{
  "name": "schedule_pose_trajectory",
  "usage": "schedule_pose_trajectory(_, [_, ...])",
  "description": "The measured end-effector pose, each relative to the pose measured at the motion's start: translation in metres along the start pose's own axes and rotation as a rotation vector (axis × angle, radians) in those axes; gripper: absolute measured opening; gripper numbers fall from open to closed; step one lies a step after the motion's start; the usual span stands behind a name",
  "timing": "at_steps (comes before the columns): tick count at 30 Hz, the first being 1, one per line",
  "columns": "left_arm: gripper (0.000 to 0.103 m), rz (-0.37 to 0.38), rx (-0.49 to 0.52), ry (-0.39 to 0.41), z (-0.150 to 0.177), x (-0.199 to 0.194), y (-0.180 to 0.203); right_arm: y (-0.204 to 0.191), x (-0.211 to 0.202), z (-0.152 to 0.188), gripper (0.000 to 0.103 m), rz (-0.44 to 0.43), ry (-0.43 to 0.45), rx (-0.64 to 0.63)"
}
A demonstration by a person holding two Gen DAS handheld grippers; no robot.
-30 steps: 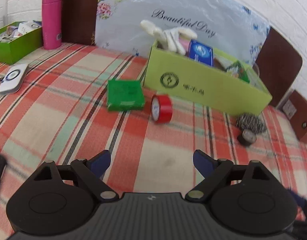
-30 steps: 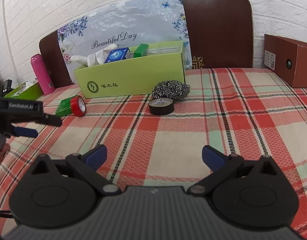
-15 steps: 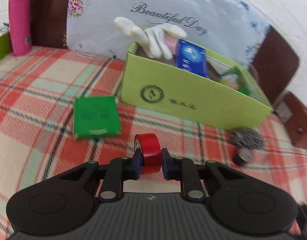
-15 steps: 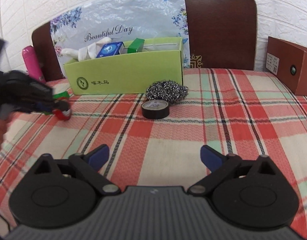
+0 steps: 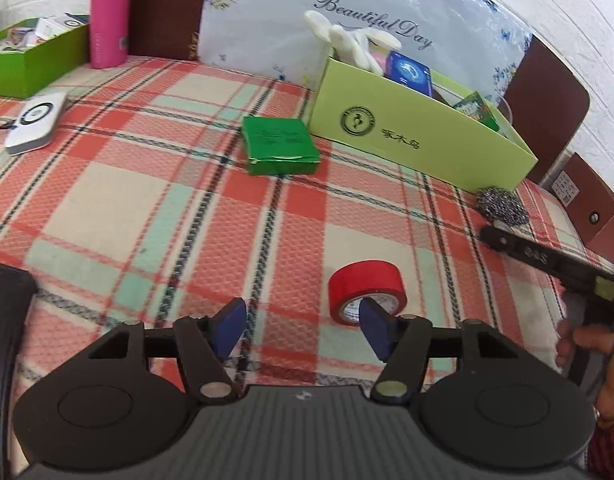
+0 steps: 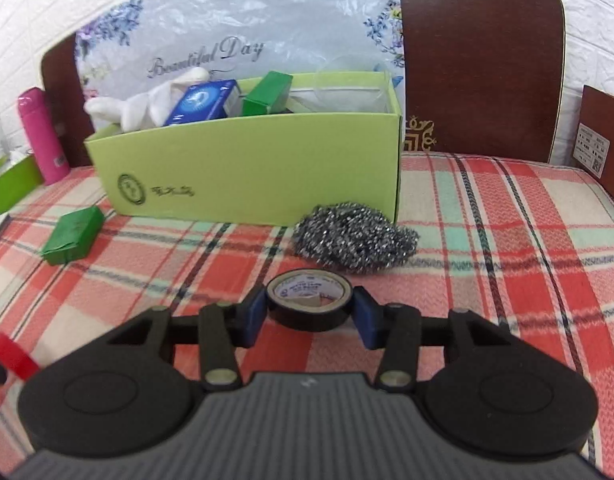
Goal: Organize objects
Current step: 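Grasp the red tape roll with the left tool while the right tool grasps the black tape roll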
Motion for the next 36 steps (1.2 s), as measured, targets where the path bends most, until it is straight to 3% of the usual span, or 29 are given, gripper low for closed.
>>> schedule_pose_trajectory(7, [0.072, 0.026, 0.067, -0.007, 0.0, 0.007, 0.025, 0.001, -0.047, 0.036, 0.046, -0.053, -0.014, 0.022])
schedule_pose_trajectory(14, [0.072, 0.067, 0.068, 0.001, -0.004, 0.015, 0.047, 0.002, -0.08, 0.057, 0.049, -0.071, -0.032, 0.03])
schedule_pose_trajectory(20, [0.075, 0.027, 0.078, 0.013, -0.01, 0.029, 0.052, 0.0, -0.081, 0.055, 0.058, -0.078, -0.026, 0.044])
schedule_pose_trajectory(24, [0.068, 0.067, 0.077, 0.008, -0.004, 0.024, 0.05, -0.004, -0.084, 0.059, 0.058, -0.082, -0.026, 0.017])
schedule_pose_trajectory(31, [0.07, 0.052, 0.114, -0.001, 0.021, 0.002, 0.043, -0.006, -0.084, 0.062, 0.057, -0.082, -0.047, 0.0])
schedule_pose_trajectory(36, [0.075, 0.01, 0.09, 0.016, 0.006, 0.011, 0.043, -0.008, -0.081, 0.062, 0.057, -0.063, -0.045, -0.003])
Point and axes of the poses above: each gripper's, at about its wrist camera, not at the fingertips, and x roughly the way its jaws point, y to its right, z to its underside, the point moved 8 cm from there along x, roughly the way its jaws point, and after that the axes turned 5 degrees about x, right-handed, at the moved point
